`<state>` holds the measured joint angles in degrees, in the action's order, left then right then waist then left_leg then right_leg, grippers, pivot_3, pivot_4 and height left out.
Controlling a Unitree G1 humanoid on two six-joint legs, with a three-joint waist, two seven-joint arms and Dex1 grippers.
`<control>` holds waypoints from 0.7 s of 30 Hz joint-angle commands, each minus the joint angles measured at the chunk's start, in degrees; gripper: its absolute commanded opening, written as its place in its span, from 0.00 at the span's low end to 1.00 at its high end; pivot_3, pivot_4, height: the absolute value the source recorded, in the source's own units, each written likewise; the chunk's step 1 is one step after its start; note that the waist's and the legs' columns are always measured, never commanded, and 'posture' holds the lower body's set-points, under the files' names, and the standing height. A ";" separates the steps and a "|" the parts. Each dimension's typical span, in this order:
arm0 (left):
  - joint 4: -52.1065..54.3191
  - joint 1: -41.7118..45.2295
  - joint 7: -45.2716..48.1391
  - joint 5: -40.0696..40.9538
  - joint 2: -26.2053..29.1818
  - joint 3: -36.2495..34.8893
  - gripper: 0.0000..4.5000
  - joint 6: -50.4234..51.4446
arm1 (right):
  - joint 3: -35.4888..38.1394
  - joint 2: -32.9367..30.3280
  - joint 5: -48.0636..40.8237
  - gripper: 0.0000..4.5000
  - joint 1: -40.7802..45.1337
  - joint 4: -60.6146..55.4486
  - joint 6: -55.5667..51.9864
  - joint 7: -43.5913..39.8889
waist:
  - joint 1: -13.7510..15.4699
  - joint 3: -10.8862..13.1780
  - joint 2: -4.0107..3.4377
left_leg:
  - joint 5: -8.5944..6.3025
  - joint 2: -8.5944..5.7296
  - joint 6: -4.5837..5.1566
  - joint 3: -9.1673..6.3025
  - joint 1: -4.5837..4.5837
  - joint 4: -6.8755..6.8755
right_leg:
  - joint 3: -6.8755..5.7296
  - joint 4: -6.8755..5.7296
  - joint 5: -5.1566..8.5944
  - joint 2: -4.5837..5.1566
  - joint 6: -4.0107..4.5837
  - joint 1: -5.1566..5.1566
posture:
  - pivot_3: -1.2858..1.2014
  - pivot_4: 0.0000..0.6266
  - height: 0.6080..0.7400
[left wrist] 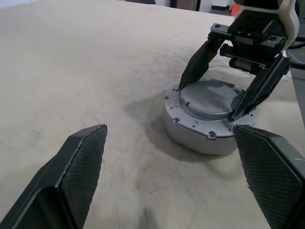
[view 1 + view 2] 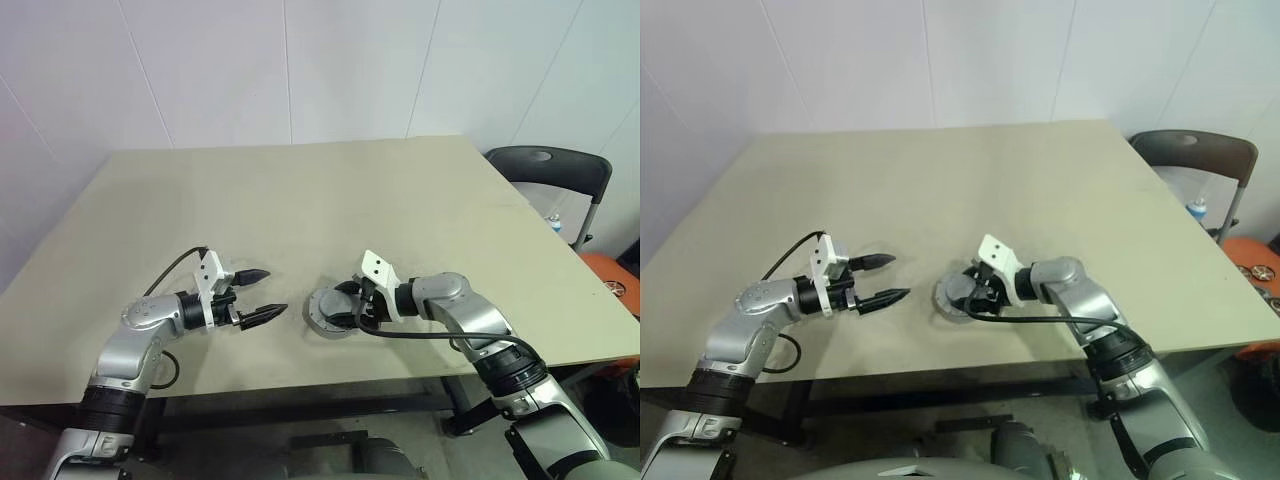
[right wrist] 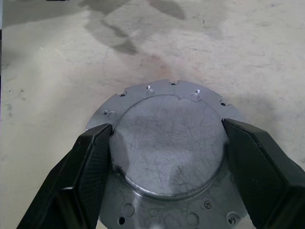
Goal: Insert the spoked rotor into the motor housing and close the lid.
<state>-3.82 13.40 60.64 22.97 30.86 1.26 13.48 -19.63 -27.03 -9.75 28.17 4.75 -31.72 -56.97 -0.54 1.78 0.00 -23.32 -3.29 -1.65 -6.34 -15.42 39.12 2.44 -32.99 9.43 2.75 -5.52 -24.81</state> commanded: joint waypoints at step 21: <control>-19.52 13.43 3.50 -6.99 -13.32 8.86 0.86 -8.09 | -3.52 -1.86 7.17 0.73 0.27 8.21 5.20 4.35 | 0.15 -0.05 0.02 | -0.05 -0.01 0.13 -0.02 0.40 0.09 | 0.02 -0.09 0.03 -0.07 0.03 0.75 | 0.52 0.00 1.00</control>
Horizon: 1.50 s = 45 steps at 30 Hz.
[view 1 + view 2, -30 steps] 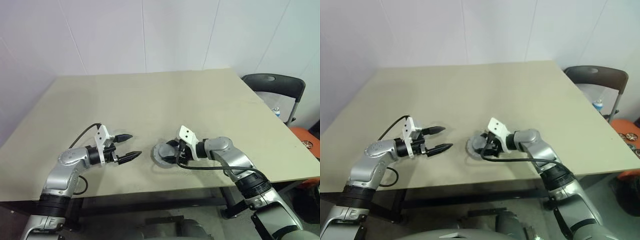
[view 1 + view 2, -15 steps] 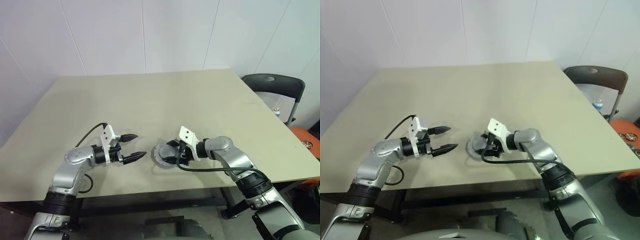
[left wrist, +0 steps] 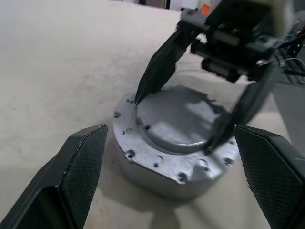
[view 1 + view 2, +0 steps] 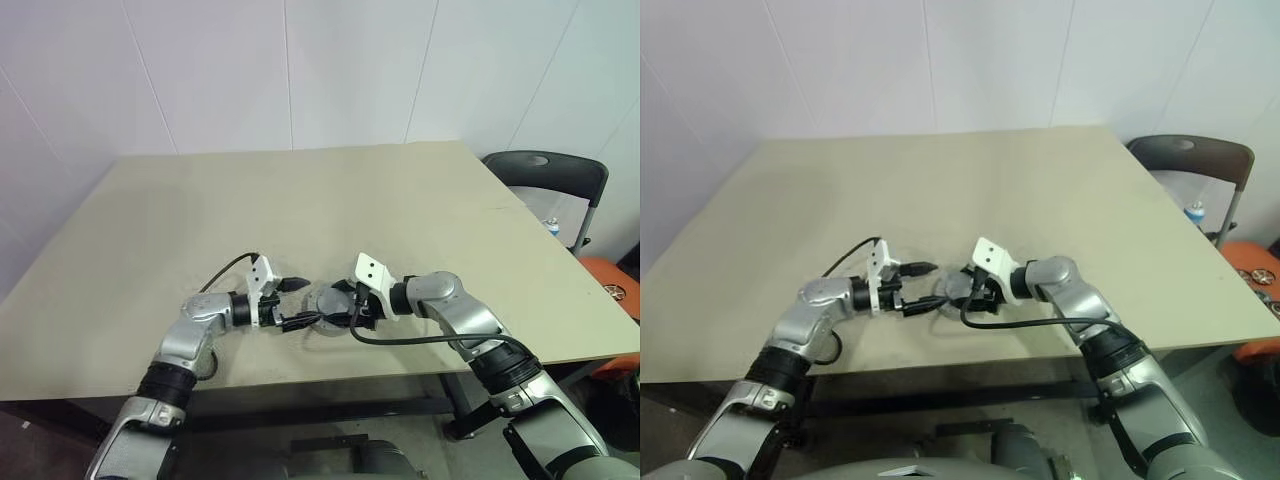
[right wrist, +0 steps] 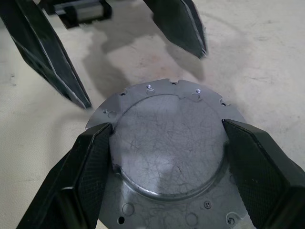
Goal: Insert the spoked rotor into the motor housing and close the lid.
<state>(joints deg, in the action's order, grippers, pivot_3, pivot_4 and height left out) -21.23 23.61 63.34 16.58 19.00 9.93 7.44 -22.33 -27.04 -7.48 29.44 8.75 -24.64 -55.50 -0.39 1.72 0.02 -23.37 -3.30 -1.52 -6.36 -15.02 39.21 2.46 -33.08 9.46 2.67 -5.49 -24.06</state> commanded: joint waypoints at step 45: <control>-10.00 6.80 3.35 -11.32 -1.50 6.86 0.00 -1.56 | 12.96 -3.42 -13.21 0.99 -0.31 -1.45 -17.63 -3.81 | -0.41 0.09 -0.07 | -0.07 0.04 0.11 -0.18 0.58 -0.21 | -0.02 0.10 0.35 -0.01 -0.48 0.53 | 0.52 0.00 1.00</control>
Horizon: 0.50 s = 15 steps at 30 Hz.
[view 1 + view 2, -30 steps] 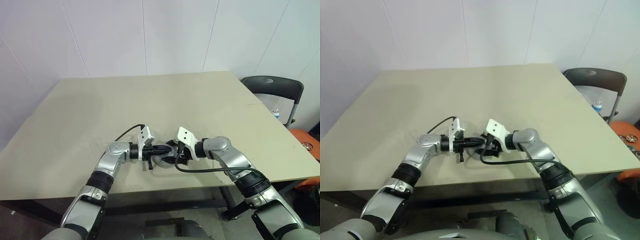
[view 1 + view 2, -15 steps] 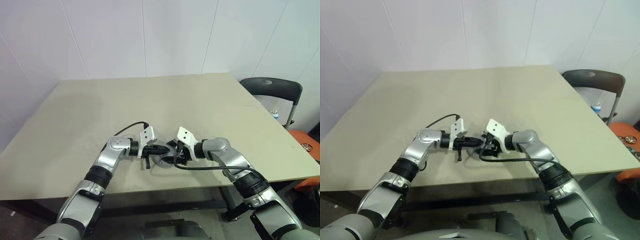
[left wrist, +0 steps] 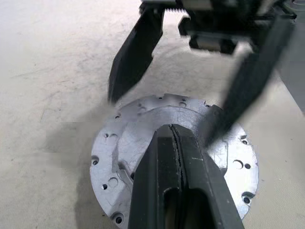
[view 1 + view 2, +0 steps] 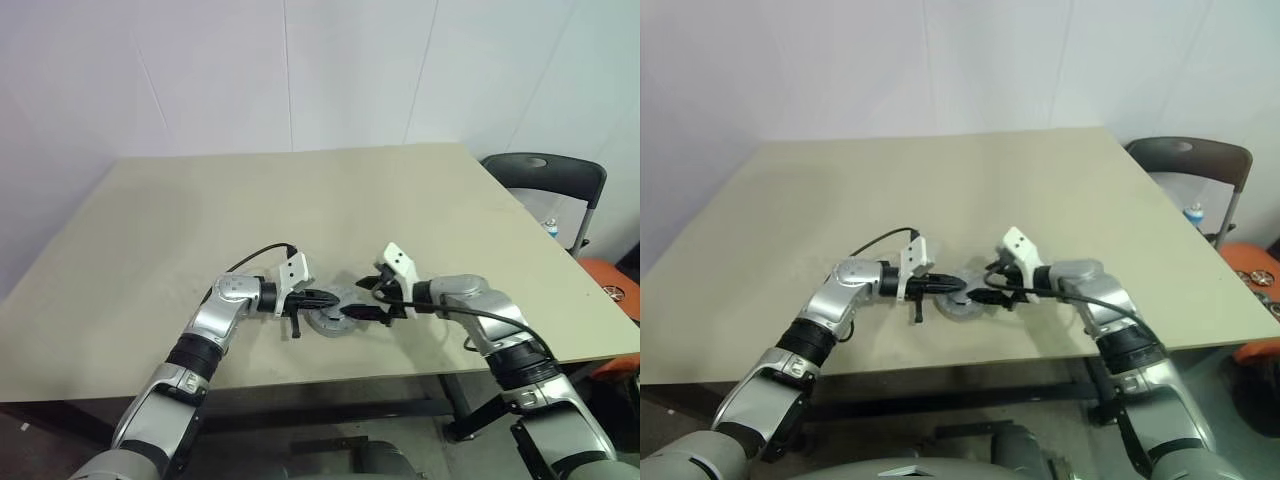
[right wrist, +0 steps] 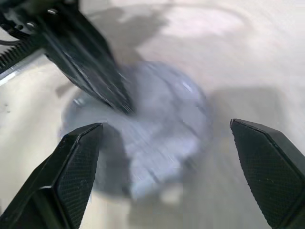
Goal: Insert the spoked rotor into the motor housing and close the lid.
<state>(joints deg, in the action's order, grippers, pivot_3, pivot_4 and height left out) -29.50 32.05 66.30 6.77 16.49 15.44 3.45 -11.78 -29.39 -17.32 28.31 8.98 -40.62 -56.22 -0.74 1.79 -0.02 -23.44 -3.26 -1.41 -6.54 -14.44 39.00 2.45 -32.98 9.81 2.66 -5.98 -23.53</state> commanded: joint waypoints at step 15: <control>0.38 -2.01 2.79 -1.57 2.63 1.56 0.00 3.42 | 10.44 -1.89 -10.47 0.99 4.06 -0.50 -20.49 3.30 | 0.09 0.02 -0.06 | -0.01 0.00 0.02 0.03 -0.87 -0.02 | 0.01 -0.01 -0.17 0.02 0.17 -0.89 | 0.52 0.00 1.00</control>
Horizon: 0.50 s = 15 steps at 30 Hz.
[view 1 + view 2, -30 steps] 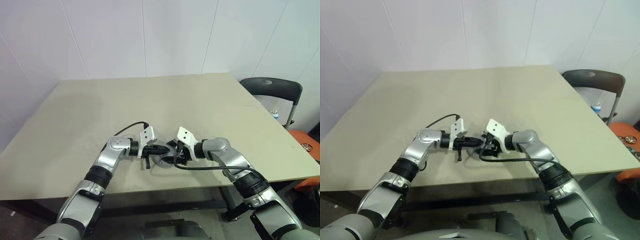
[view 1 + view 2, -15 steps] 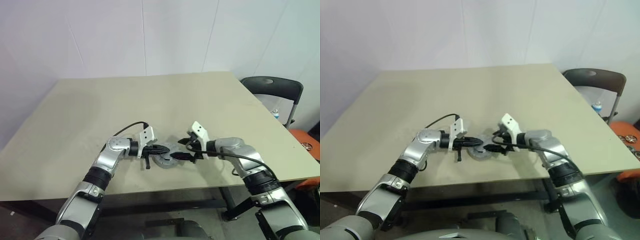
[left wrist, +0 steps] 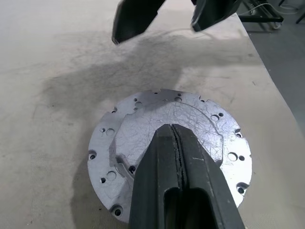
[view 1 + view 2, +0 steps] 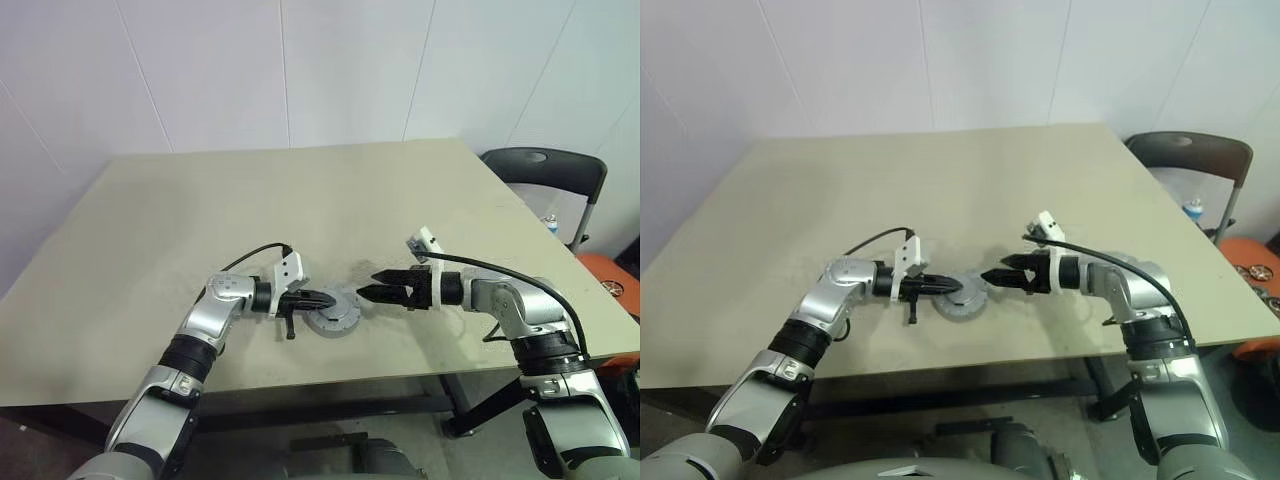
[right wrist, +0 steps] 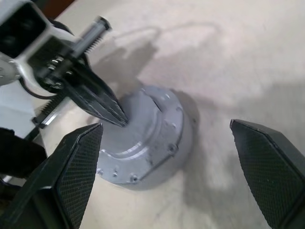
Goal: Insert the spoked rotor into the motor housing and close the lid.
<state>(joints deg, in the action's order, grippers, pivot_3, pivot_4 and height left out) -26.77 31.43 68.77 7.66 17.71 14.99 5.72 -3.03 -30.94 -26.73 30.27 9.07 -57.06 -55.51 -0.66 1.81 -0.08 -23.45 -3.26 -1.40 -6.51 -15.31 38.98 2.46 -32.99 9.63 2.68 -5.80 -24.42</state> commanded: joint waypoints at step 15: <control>-3.97 -0.27 0.64 -4.45 0.89 4.06 0.00 -0.14 | 11.91 11.38 -7.68 0.99 4.99 2.62 -34.38 15.70 | 0.05 -0.03 -0.05 | 0.00 -0.01 0.00 0.01 -0.13 0.00 | 0.00 -0.01 -0.02 0.01 0.02 -0.14 | 0.52 0.00 1.00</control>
<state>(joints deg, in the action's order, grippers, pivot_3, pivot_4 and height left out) -27.17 32.25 69.59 7.07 17.94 15.92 4.84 6.37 -20.83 -33.84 33.28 11.87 -90.09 -41.66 -0.61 1.78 -0.13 -23.45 -3.27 -1.40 -6.50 -15.43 38.99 2.46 -33.00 9.61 2.69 -5.79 -24.56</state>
